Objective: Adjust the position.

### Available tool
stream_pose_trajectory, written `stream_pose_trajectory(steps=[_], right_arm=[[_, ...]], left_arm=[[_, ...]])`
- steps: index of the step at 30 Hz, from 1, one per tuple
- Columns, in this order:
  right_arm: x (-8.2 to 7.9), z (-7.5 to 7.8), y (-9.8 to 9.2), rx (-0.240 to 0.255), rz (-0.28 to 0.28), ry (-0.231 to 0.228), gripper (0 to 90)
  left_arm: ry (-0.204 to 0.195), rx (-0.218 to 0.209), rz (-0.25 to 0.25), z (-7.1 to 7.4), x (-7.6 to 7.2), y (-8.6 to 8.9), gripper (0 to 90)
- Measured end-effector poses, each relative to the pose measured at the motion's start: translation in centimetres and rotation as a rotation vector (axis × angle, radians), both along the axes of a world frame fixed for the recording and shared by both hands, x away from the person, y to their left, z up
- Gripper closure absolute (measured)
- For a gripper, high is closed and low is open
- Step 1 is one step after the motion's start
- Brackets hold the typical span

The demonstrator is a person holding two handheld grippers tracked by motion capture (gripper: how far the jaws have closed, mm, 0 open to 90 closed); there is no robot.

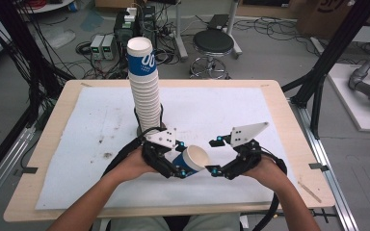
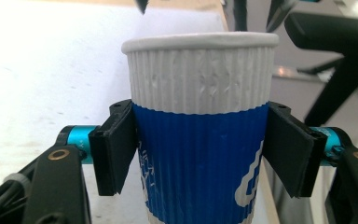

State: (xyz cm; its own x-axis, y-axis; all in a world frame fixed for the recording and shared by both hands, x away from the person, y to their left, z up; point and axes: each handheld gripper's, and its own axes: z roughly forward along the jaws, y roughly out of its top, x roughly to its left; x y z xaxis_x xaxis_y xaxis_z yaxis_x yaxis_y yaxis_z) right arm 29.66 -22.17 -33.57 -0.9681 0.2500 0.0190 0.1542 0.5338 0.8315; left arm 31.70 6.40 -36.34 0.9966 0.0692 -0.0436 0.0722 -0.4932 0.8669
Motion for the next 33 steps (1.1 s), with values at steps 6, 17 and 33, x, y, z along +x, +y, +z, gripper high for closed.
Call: stream_pose_trajectory(steps=[6, 17, 33], right_arm=[[-0.1, -0.7, -1.6, 0.085, -0.073, -0.020, 20.0], [0.1, -2.8, -4.5, 0.175, -0.284, -0.085, 20.0], [-0.1, -4.7, -6.6, 0.142, -0.467, -0.132, 20.1]], left_arm=[[-0.029, -0.121, 0.086, -0.5, 0.0, 1.8, 30.0], [-0.091, -0.327, 0.217, -0.9, -0.6, 5.4, 30.0], [-0.133, -0.439, 0.287, -0.9, -1.1, 8.7, 30.1]])
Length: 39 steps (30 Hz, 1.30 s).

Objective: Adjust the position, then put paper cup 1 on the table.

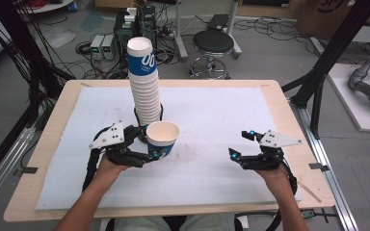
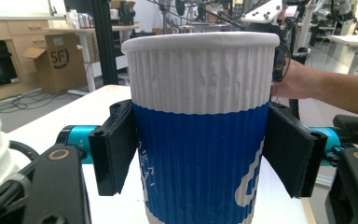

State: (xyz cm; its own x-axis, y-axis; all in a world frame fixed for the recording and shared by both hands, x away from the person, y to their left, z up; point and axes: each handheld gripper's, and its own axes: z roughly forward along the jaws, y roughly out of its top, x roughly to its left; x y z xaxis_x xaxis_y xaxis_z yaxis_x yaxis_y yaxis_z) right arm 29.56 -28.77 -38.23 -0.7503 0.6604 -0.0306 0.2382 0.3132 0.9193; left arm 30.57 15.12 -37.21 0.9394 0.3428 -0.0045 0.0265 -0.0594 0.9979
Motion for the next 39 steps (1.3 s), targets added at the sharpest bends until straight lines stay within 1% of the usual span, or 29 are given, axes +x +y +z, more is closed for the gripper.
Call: stream_pose_trajectory(steps=[3, 6, 8, 10, 11, 14, 15, 22, 29, 32, 33, 35, 39], right_arm=[[-0.2, 0.0, -0.1, 0.000, -0.002, -0.002, 20.1], [-0.3, 0.1, -0.5, 0.002, -0.012, -0.010, 20.1], [-0.4, 0.1, -0.7, 0.006, -0.020, -0.008, 20.1], [-0.4, 0.1, -0.8, 0.003, -0.023, -0.007, 20.1], [-0.4, 0.1, -0.9, 0.003, -0.022, -0.016, 20.1], [-0.4, 0.0, -1.0, 0.005, -0.030, -0.013, 20.1], [-0.4, 0.0, -1.0, 0.006, -0.031, -0.013, 20.1], [-0.1, 0.0, -0.8, 0.006, -0.031, -0.013, 20.1], [-0.1, -0.1, -0.8, 0.012, -0.033, -0.009, 20.1], [0.0, -0.2, -0.8, 0.007, -0.029, -0.014, 20.1], [-0.1, -0.2, -0.7, 0.008, -0.031, -0.005, 20.1], [-0.1, -0.2, -0.7, 0.005, -0.029, -0.011, 20.1], [-0.2, -0.2, -0.7, 0.007, -0.033, -0.009, 20.1]], left_arm=[[-0.008, -0.017, 0.009, 0.0, -0.1, 0.1, 30.1], [-0.014, -0.013, 0.011, 0.0, -0.1, 0.2, 30.1], [-0.018, -0.023, 0.014, -0.1, -0.1, 0.4, 30.1], [-0.021, -0.035, 0.018, -0.1, -0.3, 0.6, 30.1], [-0.023, -0.041, 0.022, -0.1, -0.3, 0.7, 30.0], [-0.027, -0.043, 0.027, -0.2, -0.4, 1.3, 30.1], [-0.026, -0.051, 0.032, -0.2, -0.5, 1.5, 30.1], [-0.040, -0.074, 0.077, -0.5, -0.9, 3.8, 30.1], [-0.048, -0.130, 0.140, -0.8, -1.4, 6.3, 30.1], [-0.049, -0.152, 0.160, -0.9, -1.6, 7.4, 30.0], [-0.050, -0.156, 0.165, -1.0, -1.6, 7.8, 30.0], [-0.053, -0.165, 0.173, -1.0, -1.7, 8.4, 30.0], [-0.059, -0.165, 0.192, -1.2, -1.8, 9.7, 30.0]])
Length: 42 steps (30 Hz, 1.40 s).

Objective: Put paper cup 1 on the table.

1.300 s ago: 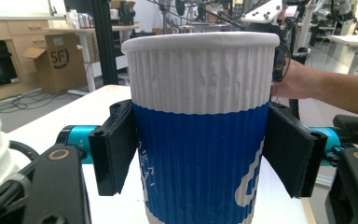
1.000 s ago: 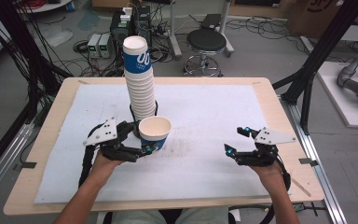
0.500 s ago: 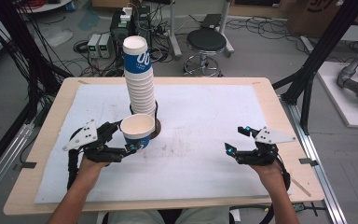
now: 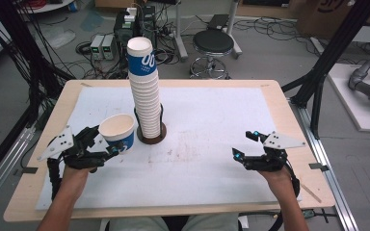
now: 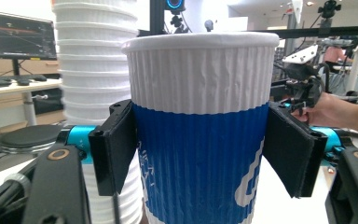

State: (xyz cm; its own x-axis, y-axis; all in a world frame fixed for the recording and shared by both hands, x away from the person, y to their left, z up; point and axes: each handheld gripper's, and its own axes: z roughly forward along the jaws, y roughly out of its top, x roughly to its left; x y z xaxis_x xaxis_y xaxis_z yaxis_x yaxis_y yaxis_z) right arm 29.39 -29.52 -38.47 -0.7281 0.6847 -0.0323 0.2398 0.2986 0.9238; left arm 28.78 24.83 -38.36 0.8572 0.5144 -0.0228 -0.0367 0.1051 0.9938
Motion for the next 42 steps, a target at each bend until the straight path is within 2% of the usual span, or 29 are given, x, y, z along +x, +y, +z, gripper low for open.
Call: stream_pose_trajectory(steps=[5, 9, 12, 18, 25, 33, 37, 42], right_arm=[[-0.1, -0.1, -0.1, -0.001, -0.004, 0.007, 20.1], [-0.1, -0.1, 0.0, 0.000, -0.005, 0.012, 20.1], [-0.1, -0.2, 0.0, -0.003, -0.005, 0.010, 20.1], [-0.1, -0.3, 0.1, -0.011, -0.003, 0.013, 20.1], [-0.1, -0.4, 0.1, -0.010, -0.005, 0.013, 20.1], [-0.1, -0.4, 0.1, -0.014, -0.007, 0.014, 20.2], [-0.1, -0.4, 0.1, -0.016, -0.007, 0.017, 20.2], [-0.2, -0.4, 0.1, -0.020, -0.005, 0.015, 20.2]], left_arm=[[0.000, 0.003, 0.057, -0.4, 0.2, 1.7, 30.0], [0.008, 0.003, 0.109, -0.8, 0.8, 2.8, 30.0], [0.010, 0.019, 0.157, -1.3, 1.5, 3.5, 29.9], [0.060, 0.048, 0.246, -2.7, 3.3, 4.7, 29.8], [0.097, 0.070, 0.299, -4.1, 5.1, 5.3, 29.8], [0.179, 0.085, 0.372, -5.5, 6.6, 5.9, 29.8], [0.218, 0.111, 0.395, -6.0, 7.1, 5.8, 29.8], [0.260, 0.167, 0.419, -6.3, 7.5, 5.4, 29.8]])
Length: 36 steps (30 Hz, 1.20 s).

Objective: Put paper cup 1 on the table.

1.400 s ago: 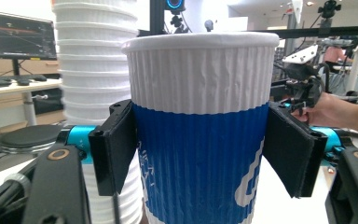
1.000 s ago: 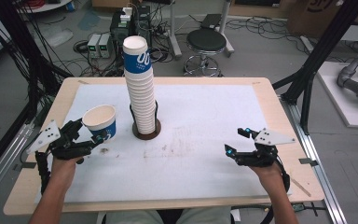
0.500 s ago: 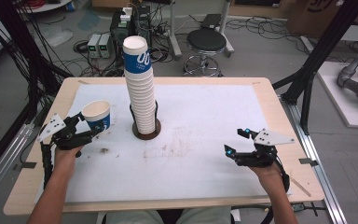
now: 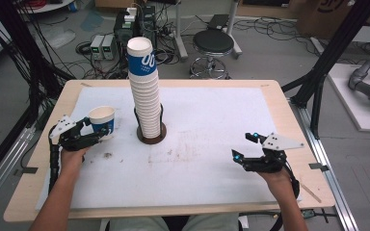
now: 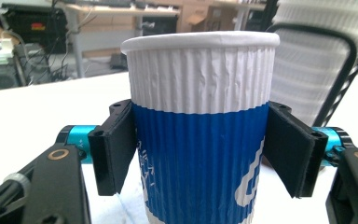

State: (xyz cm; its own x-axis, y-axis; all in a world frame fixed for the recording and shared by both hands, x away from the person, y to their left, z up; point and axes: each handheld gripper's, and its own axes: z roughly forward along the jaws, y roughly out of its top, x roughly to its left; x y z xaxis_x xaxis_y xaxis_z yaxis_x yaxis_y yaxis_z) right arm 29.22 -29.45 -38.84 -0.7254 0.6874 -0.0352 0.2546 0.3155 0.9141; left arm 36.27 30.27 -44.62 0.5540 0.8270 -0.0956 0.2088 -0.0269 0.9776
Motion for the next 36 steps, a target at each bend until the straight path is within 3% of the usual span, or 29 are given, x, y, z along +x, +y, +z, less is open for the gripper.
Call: stream_pose_trajectory(steps=[6, 11, 17, 24, 29, 33, 36], right_arm=[[-0.1, 0.0, -0.2, -0.001, -0.007, -0.002, 20.3], [-0.1, 0.0, -0.3, 0.000, -0.007, -0.004, 20.3], [-0.2, 0.0, -0.3, -0.004, -0.006, -0.004, 20.3], [-0.3, 0.0, -0.4, -0.003, -0.008, 0.000, 20.3], [-0.3, 0.0, -0.4, -0.007, -0.008, 0.000, 20.3], [-0.2, -0.1, -0.3, -0.006, -0.006, 0.004, 20.3], [-0.1, -0.1, -0.4, -0.008, -0.004, 0.009, 20.3]], left_arm=[[0.059, 0.060, 0.029, -0.6, 0.3, -0.2, 29.8], [0.057, 0.093, 0.048, -0.4, 0.2, -0.5, 29.8], [0.072, 0.160, 0.072, 0.1, -0.3, -1.1, 28.7], [0.125, 0.209, 0.099, 0.8, -1.2, -1.3, 27.1], [0.142, 0.242, 0.110, 0.8, -1.9, -1.2, 26.1], [0.142, 0.234, 0.119, 0.5, -2.5, -1.0, 24.2], [0.139, 0.202, 0.109, 0.2, -2.7, -0.6, 21.2]])
